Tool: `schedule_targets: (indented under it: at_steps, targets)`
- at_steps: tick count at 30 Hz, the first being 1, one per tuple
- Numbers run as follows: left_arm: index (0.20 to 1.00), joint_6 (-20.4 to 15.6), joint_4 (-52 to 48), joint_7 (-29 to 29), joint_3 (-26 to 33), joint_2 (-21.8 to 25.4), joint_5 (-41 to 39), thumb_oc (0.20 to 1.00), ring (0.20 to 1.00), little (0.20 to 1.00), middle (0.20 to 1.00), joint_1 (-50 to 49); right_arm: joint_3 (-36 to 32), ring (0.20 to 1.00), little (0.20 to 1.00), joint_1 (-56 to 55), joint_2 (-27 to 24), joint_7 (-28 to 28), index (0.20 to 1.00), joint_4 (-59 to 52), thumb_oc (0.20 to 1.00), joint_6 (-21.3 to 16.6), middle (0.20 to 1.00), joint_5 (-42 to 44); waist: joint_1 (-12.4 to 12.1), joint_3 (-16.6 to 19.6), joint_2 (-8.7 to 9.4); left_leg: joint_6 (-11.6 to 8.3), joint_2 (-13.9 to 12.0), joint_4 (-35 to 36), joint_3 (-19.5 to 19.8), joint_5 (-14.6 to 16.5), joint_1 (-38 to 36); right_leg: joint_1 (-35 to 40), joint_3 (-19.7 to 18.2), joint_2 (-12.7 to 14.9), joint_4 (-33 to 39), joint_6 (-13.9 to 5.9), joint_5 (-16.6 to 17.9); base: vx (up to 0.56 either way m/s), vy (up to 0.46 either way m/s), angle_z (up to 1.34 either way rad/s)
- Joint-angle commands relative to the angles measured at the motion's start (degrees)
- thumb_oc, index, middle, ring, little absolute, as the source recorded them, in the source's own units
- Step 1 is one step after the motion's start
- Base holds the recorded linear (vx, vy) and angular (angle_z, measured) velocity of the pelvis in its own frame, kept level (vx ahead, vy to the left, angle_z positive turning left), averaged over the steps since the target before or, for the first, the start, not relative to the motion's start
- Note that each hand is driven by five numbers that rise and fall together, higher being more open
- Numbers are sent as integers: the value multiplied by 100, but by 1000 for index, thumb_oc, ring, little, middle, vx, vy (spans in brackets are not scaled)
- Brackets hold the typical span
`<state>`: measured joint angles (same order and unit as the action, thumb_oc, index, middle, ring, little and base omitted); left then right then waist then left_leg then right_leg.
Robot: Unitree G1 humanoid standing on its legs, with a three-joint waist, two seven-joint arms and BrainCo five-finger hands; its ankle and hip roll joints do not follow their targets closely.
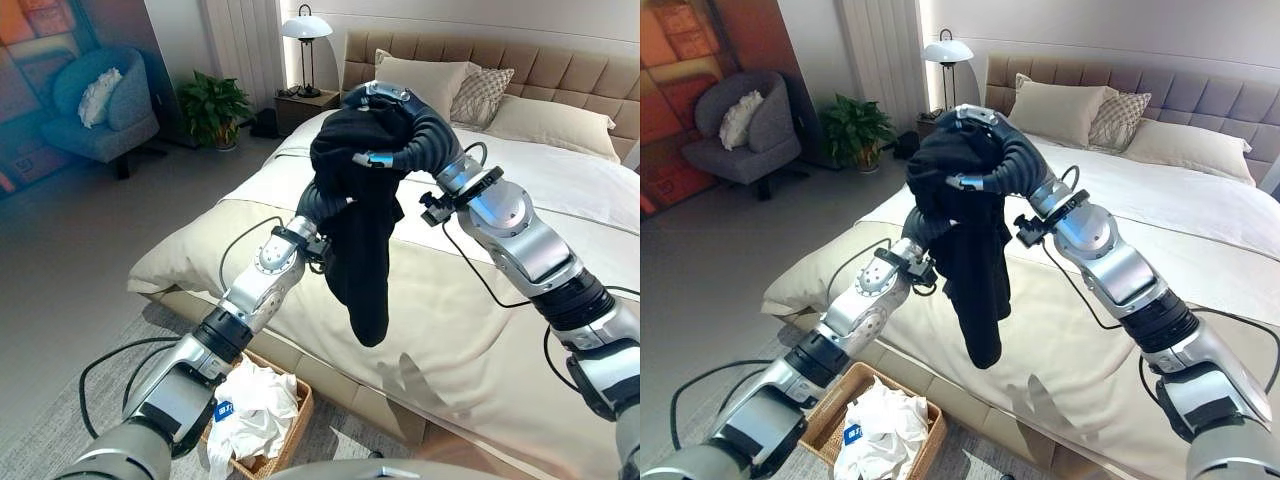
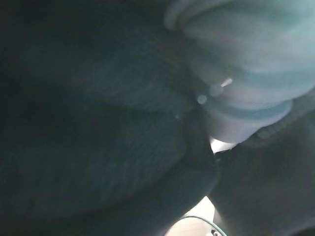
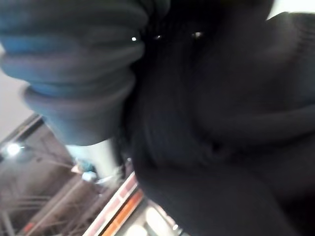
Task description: Pick up clothes into the bucket
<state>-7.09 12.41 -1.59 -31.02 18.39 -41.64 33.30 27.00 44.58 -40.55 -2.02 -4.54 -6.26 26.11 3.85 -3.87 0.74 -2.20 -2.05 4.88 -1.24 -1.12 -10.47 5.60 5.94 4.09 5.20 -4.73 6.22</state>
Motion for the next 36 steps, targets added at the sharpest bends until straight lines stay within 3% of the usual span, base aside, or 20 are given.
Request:
schedule_targets:
  at_steps: [1, 12, 20, 21, 24, 28, 29, 36]
  targets:
    - [200, -192, 151, 135, 0, -156, -485, 200, 200, 200, 200, 400, -407, 1000, 1000, 92, 122, 267, 1000, -314, 1000, -378, 1000, -129, 15, 190, 240, -85, 43, -402, 127, 273, 241, 336, 343, 255, -392, -307, -593, 0, 0, 0]
    - [200, -269, -251, -26, 828, 4, -1265, 200, 200, 200, 200, -161, -1556, 1000, 1000, -844, 242, 807, 1000, 292, 1000, -368, 1000, 224, -10, 172, 255, -69, 43, -422, 159, 304, 262, 327, 356, 267, -412, -301, -633, 0, 0, 0]
    - [200, -517, -713, -301, 1907, 430, -740, 200, 200, 200, 200, -571, -2772, 1000, 1000, -2315, 971, 1156, 1000, 798, 1000, -408, 1000, 310, -18, 71, 232, -40, 92, -539, 199, 311, 408, 181, 333, 281, -484, -283, -626, 1, 7, 2]
    - [200, -602, -788, -374, 2284, 537, -457, 200, 200, 200, 200, -736, -3074, 1000, 1000, -2818, 1213, 1190, 1000, 1125, 1000, -425, 1000, 312, -7, -2, 222, -34, 110, -587, 213, 326, 459, 130, 319, 281, -519, -276, -635, -16, 24, 3]
    - [200, -695, -848, -450, 2613, 673, -166, 200, 200, 200, 200, -886, -3239, 1000, 1000, -3219, 1387, 1195, 1000, 1446, 1000, -396, 1000, 39, -8, -73, 219, -37, 106, -634, 229, 392, 482, 117, 308, 267, -556, -268, -697, 0, 0, 0]
    - [200, -980, -939, -745, 3373, 1021, 429, 200, 200, 200, 200, -1216, -3327, 1000, 1000, -4055, 1794, 1239, 1000, 2729, 1000, -368, 1000, -676, -42, -416, 249, -31, 147, -807, 328, 365, 827, -188, 355, 266, -734, -243, -710, -72, 9, 6]
    - [200, -980, -945, -751, 3379, 1024, 435, 200, 200, 200, 200, -1224, -3316, 1000, 1000, -4046, 1799, 1240, 1000, 2746, 1000, -382, 1000, -683, -29, -405, 252, -31, 149, -827, 333, 373, 850, -206, 358, 268, -750, -243, -718, -171, 13, 7]
    - [200, -1334, -1072, -1133, 3849, 1188, 727, 200, 200, 200, 200, -1564, -2726, 1000, 1000, -4500, 1906, 1058, 1000, 4529, 1000, -277, 1000, -1385, -116, -1330, 317, 9, 342, -1879, 637, 458, 2123, -1246, 428, 428, -1573, -162, -765, -184, 39, 18]
